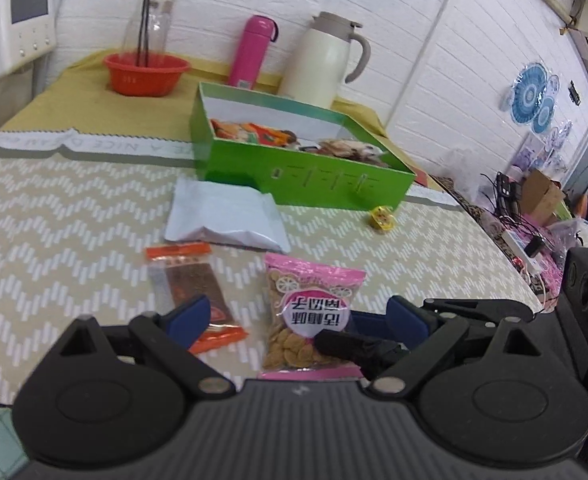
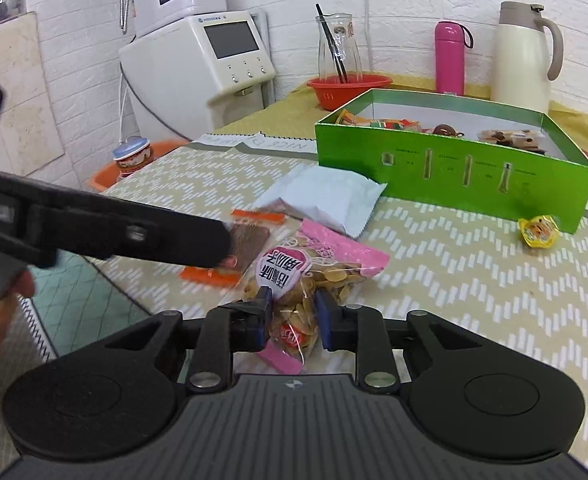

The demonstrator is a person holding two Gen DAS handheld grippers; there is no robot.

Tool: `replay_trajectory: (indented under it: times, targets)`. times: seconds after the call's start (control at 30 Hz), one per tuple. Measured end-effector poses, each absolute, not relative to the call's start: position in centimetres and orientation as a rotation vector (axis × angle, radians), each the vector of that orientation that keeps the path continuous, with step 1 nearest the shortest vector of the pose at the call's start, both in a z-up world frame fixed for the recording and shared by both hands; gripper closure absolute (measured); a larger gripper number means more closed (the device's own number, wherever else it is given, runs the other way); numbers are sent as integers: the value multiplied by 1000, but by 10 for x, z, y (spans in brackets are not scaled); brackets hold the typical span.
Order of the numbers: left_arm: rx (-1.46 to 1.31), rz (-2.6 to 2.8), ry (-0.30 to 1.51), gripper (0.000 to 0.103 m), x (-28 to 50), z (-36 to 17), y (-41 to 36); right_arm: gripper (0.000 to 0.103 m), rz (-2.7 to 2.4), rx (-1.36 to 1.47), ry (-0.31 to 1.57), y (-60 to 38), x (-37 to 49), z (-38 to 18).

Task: Organize snacks
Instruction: 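Grasp the pink cookie bag with the right tool and lift it, then carry the pink cookie bag into the green box and open the right tool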

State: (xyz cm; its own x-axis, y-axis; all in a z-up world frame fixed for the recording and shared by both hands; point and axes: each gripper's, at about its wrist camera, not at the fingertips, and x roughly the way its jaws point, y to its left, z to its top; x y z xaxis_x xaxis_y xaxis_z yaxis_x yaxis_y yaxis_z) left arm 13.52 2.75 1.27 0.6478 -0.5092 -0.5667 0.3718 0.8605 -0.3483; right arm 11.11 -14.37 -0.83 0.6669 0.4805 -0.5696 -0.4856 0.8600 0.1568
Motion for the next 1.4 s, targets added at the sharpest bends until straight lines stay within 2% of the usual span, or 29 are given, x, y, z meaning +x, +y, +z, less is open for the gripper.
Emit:
replay_trajectory:
  times: [0.1, 0.13, 0.17, 0.2, 0.3, 0.33, 0.4, 0.77, 0.83, 0.87, 0.9, 0.97, 1.03, 1.13, 1.4]
  targets:
    - [-196, -537, 725, 15, 140, 7, 16, 60, 559, -11, 634, -149, 103, -8]
    - [-195, -551, 734, 37, 142, 5, 14, 55, 559, -7, 630, -150, 101, -8]
    - [-194, -561, 754, 49, 144, 3, 12, 51, 553, -8, 626, -151, 100, -8]
    - [-196, -563, 772, 52, 148, 0, 11, 49, 548, -12, 623, -151, 99, -8]
    - [-222, -566, 784, 47, 152, -7, 14, 38, 542, -2, 622, -153, 99, -9]
    - [-230, -559, 789, 35, 153, -7, 15, 31, 541, 2, 623, -153, 99, -9]
    - [-224, -534, 787, 30, 153, -8, 16, 20, 529, 4, 625, -154, 100, -11]
    - [-237, -566, 819, 28, 159, -17, 11, 20, 539, 51, 660, -154, 108, -19]
    - [-217, -569, 811, 28, 156, -17, 9, 22, 537, 58, 660, -155, 108, -21]
    - [-210, -570, 808, 28, 155, -17, 8, 31, 539, 56, 661, -155, 107, -21]
    - [-198, -576, 805, 30, 154, -17, 6, 34, 541, 53, 662, -154, 108, -21]
    - [-201, -608, 810, 48, 151, -17, 3, 41, 541, 42, 661, -153, 107, -20]
    - [-186, -600, 806, 54, 147, -14, -2, 44, 536, 28, 657, -151, 105, -19]
    - [-149, -594, 780, 58, 139, -6, -8, 46, 532, 17, 647, -152, 102, -15]
    - [-148, -598, 654, 59, 150, 37, -14, 47, 516, -4, 527, -161, 115, 24]
